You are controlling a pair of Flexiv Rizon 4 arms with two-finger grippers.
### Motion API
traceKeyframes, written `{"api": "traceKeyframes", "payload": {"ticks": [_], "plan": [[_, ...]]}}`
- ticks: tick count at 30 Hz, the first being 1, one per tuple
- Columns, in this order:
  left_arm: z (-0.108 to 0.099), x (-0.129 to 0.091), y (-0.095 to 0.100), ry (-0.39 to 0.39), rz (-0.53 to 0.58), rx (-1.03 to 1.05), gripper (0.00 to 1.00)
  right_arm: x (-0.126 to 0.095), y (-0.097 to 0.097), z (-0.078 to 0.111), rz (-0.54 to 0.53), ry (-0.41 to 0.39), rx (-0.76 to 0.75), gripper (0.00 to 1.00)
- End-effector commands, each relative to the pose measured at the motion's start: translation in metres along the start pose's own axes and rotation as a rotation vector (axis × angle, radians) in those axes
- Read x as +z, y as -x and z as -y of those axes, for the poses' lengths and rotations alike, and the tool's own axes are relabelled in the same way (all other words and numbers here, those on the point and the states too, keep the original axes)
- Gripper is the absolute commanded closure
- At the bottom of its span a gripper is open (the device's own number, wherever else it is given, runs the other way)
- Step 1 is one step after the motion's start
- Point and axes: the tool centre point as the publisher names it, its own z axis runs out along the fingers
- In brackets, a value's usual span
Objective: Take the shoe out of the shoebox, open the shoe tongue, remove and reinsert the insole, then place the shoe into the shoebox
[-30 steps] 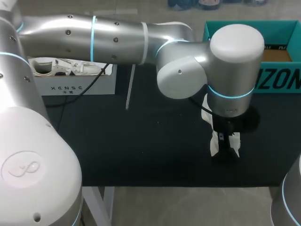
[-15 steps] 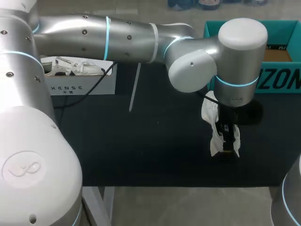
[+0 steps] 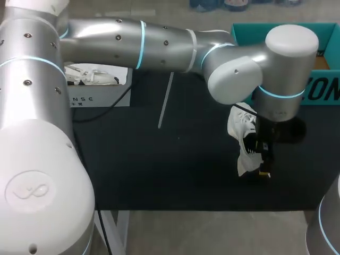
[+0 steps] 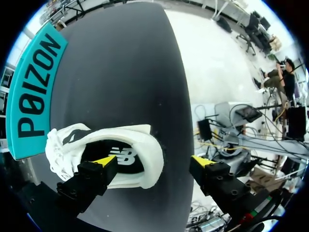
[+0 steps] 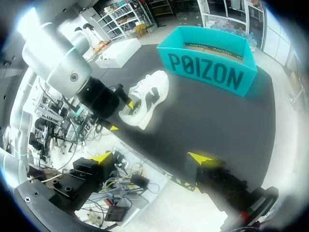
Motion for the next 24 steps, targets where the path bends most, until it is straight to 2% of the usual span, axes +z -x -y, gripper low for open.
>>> {"api": "traceKeyframes", "payload": {"ticks": [1, 24], "plan": [[0.0009, 0.002, -0.001, 0.006, -0.004, -0.001, 0.0, 0.0002, -0.0008, 0.0011, 0.003, 0.0, 0.0, 0.0], [-0.0009, 0.0097, 0.0012, 0.037, -0.018, 0.005, 0.0, 0.0002, -0.0008, 0.0011, 0.003, 0.0, 0.0, 0.0]]}}
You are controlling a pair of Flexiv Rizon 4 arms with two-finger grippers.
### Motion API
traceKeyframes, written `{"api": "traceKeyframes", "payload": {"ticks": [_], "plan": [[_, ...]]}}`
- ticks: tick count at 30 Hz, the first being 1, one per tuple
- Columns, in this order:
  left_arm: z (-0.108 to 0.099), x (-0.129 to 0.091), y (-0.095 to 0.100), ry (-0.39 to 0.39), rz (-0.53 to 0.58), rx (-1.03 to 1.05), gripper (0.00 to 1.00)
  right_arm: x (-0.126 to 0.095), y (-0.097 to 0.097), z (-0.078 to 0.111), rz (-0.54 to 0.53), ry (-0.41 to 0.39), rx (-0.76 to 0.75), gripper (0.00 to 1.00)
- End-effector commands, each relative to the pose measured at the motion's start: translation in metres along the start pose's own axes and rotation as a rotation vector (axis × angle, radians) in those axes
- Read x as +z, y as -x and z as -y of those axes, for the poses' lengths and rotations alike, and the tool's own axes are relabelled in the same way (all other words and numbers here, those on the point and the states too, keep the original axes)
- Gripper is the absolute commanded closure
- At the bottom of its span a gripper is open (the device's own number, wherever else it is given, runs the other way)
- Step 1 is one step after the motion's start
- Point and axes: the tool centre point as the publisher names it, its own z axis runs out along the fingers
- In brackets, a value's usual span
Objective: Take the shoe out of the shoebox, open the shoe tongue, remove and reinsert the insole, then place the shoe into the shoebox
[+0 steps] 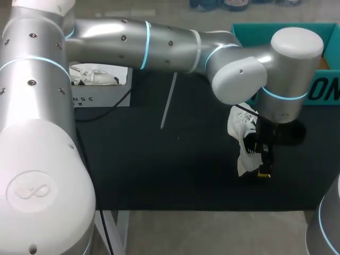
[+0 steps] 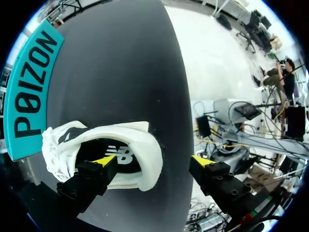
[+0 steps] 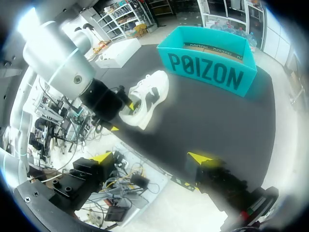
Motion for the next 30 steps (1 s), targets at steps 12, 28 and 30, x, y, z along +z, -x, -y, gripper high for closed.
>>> {"api": "traceKeyframes", "payload": {"ticks": [12, 28, 30], "plan": [[0.0061, 0.005, 0.0036, 0.021, 0.004, 0.004, 0.52, 0.0002, -0.0008, 0.0011, 0.003, 0.0, 0.0, 0.0], [0.005, 0.0057, 0.0018, 0.022, 0.001, 0.004, 1.0, 0.0002, -0.0008, 0.0011, 0.003, 0.0, 0.0, 0.0], [0.0037, 0.0049, 0.0009, 0.02, -0.001, 0.004, 1.0, 0.0002, -0.0008, 0.0011, 0.003, 0.0, 0.0, 0.0]]}}
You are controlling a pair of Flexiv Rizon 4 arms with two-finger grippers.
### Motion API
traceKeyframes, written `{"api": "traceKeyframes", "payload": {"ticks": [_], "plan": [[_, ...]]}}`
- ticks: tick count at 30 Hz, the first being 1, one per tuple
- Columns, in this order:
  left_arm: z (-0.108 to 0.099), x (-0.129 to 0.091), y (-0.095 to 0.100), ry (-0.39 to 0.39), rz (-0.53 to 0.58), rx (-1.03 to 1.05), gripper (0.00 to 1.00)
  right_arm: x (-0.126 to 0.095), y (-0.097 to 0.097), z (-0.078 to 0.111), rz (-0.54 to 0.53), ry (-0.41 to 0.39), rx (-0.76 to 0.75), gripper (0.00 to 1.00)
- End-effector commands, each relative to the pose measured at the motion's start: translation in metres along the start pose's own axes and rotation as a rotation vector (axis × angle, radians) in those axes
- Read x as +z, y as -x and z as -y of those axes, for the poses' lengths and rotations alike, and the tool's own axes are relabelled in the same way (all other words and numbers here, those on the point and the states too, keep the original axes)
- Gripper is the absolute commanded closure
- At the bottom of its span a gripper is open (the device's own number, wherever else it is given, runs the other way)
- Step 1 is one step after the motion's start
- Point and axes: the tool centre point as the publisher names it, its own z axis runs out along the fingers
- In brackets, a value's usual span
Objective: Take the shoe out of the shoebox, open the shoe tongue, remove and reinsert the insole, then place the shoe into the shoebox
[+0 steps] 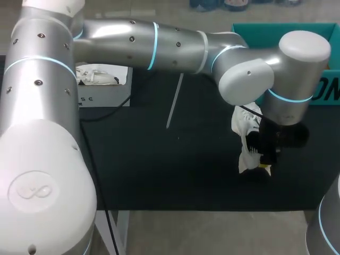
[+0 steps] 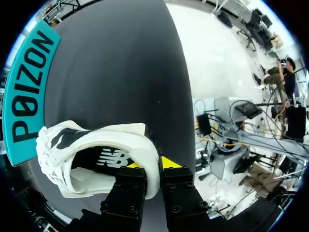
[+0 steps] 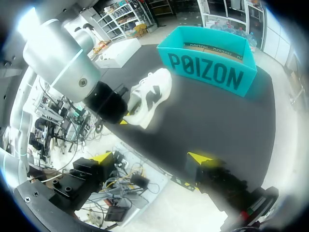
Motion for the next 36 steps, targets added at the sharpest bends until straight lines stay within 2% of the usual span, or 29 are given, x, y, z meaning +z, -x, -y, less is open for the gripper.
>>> {"api": "traceKeyframes", "payload": {"ticks": [1, 5, 8, 14, 15, 19, 20, 24, 25, 27, 28, 36], "plan": [[-0.004, -0.003, -0.002, -0.008, 0.0, 0.002, 1.0, 0.0, -0.001, 0.001, 0.003, 0.0, 0.0, 0.0], [-0.008, -0.013, -0.007, -0.016, 0.005, 0.008, 1.0, 0.0, -0.001, 0.001, 0.003, 0.0, 0.0, 0.0], [-0.017, -0.03, -0.015, -0.015, 0.026, 0.027, 1.0, 0.0, -0.001, 0.001, 0.003, 0.0, 0.0, 0.0], [-0.053, -0.07, -0.033, -0.048, 0.054, 0.065, 1.0, 0.0, -0.001, 0.001, 0.003, 0.0, 0.0, 0.0], [-0.06, -0.075, -0.036, -0.021, 0.061, 0.068, 1.0, 0.0, -0.001, 0.001, 0.003, 0.0, 0.0, 0.0], [-0.08, -0.089, -0.045, -0.032, 0.064, 0.101, 1.0, 0.0, -0.001, 0.001, 0.003, 0.0, 0.0, 0.0], [-0.088, -0.092, -0.048, -0.054, 0.051, 0.104, 1.0, 0.0, -0.001, 0.001, 0.003, 0.0, 0.0, 0.0], [-0.107, -0.093, -0.052, -0.022, 0.039, 0.12, 1.0, 0.0, -0.001, 0.001, 0.003, 0.0, 0.0, 0.0], [-0.112, -0.093, -0.053, -0.036, 0.046, 0.132, 1.0, 0.0, -0.001, 0.001, 0.003, 0.0, 0.0, 0.0], [-0.123, -0.094, -0.055, -0.005, 0.056, 0.14, 1.0, 0.0, -0.001, 0.001, 0.003, 0.0, 0.0, 0.0], [-0.128, -0.095, -0.056, -0.026, 0.063, 0.164, 1.0, 0.0, -0.001, 0.001, 0.003, 0.0, 0.0, 0.0], [-0.185, -0.097, -0.058, 0.02, 0.1, 0.245, 1.0, 0.0, -0.001, 0.001, 0.003, 0.0, 0.0, 0.0]]}}
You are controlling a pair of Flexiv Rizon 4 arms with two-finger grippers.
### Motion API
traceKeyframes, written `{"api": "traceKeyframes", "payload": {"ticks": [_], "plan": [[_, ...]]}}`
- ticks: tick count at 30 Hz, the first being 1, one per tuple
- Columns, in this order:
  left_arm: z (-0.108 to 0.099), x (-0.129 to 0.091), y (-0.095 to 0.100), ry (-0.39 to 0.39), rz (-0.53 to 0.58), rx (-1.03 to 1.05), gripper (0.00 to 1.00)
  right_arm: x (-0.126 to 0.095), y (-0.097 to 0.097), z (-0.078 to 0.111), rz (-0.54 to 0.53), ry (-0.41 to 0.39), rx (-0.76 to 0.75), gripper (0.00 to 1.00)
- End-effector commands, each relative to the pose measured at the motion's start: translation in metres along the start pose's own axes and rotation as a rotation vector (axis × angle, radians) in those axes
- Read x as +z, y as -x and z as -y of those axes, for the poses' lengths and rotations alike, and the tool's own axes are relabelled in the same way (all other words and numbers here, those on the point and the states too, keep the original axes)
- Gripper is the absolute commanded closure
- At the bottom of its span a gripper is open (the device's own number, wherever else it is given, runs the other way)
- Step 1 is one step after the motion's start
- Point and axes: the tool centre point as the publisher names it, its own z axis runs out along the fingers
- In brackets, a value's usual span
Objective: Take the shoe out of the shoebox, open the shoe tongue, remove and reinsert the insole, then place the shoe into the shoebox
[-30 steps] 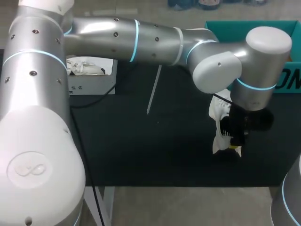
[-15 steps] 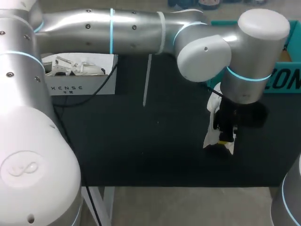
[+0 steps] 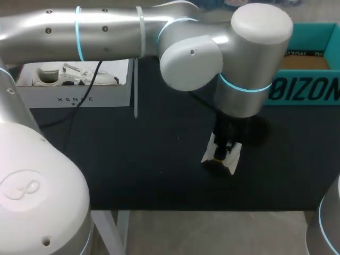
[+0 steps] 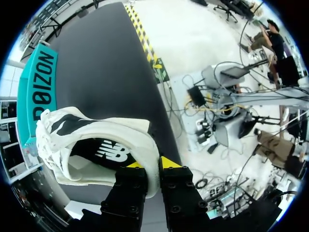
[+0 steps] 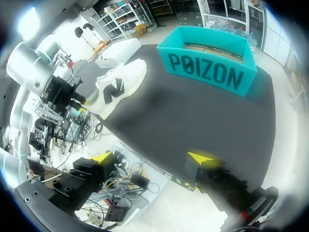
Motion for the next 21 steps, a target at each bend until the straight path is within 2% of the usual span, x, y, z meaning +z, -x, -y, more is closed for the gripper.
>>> {"api": "traceKeyframes", "payload": {"ticks": [1, 9, 19, 21], "plan": [[-0.057, -0.005, -0.012, -0.043, 0.035, 0.014, 1.0, 0.0, -0.001, 0.001, 0.003, 0.0, 0.0, 0.0], [-0.126, -0.009, -0.03, 0.003, 0.003, 0.007, 1.0, 0.0, -0.001, 0.001, 0.003, 0.0, 0.0, 0.0], [-0.182, -0.01, -0.043, 0.034, -0.005, 0.092, 1.0, 0.0, -0.001, 0.001, 0.003, 0.0, 0.0, 0.0], [-0.191, -0.01, -0.044, 0.067, 0.002, 0.088, 1.0, 0.0, -0.001, 0.001, 0.003, 0.0, 0.0, 0.0]]}}
